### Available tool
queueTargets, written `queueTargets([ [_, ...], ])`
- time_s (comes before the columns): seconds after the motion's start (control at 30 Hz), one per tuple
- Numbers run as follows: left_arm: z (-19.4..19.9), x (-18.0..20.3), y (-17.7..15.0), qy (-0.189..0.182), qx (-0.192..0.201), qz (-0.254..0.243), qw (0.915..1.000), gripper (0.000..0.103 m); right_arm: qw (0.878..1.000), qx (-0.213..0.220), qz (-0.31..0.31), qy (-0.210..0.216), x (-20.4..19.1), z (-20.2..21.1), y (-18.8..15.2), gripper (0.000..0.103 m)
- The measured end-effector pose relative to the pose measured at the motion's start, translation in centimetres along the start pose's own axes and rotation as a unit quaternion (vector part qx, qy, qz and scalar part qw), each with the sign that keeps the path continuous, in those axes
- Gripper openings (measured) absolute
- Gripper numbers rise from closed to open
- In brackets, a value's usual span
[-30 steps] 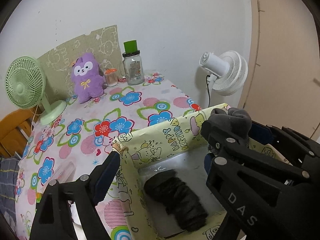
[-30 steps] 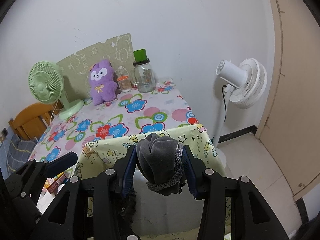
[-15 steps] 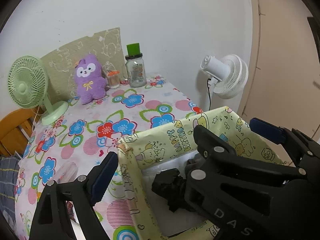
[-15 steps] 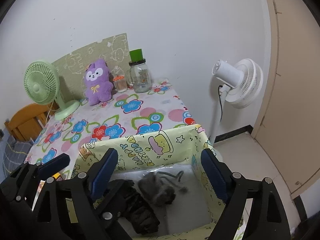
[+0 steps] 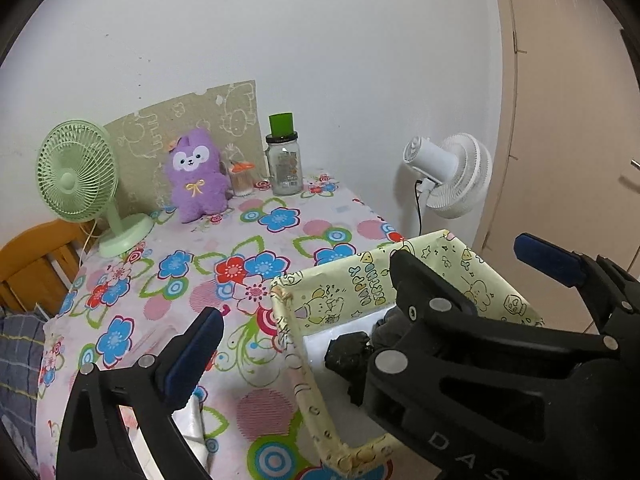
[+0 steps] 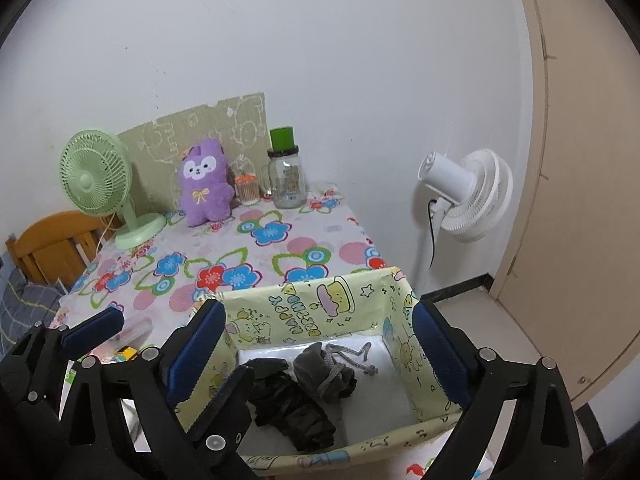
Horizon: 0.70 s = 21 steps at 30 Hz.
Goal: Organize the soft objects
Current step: 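Withdraw both tools from the box back over the table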
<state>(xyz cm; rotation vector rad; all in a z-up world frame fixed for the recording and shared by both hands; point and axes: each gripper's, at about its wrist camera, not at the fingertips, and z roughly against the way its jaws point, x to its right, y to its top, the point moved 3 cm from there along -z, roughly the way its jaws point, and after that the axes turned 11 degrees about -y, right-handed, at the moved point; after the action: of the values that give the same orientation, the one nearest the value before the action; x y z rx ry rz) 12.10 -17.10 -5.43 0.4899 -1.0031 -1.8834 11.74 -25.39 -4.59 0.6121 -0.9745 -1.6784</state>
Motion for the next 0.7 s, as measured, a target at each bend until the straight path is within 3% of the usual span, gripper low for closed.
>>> queueTargets([
  [0.27, 2.1, -0.8, -0.7, -0.004, 0.013, 0.009, 0.9999, 0.103, 1.000, 0.024, 0.012, -0.004, -1.3, 2.5, 0.0, 0.102],
  [0.7, 5.5, -2.2, -1.8, -0.002, 0.027, 0.021, 0.9994, 0.103, 0.999, 0.039, 0.017, 0.008, -3.4, 5.9, -0.4, 0.103],
])
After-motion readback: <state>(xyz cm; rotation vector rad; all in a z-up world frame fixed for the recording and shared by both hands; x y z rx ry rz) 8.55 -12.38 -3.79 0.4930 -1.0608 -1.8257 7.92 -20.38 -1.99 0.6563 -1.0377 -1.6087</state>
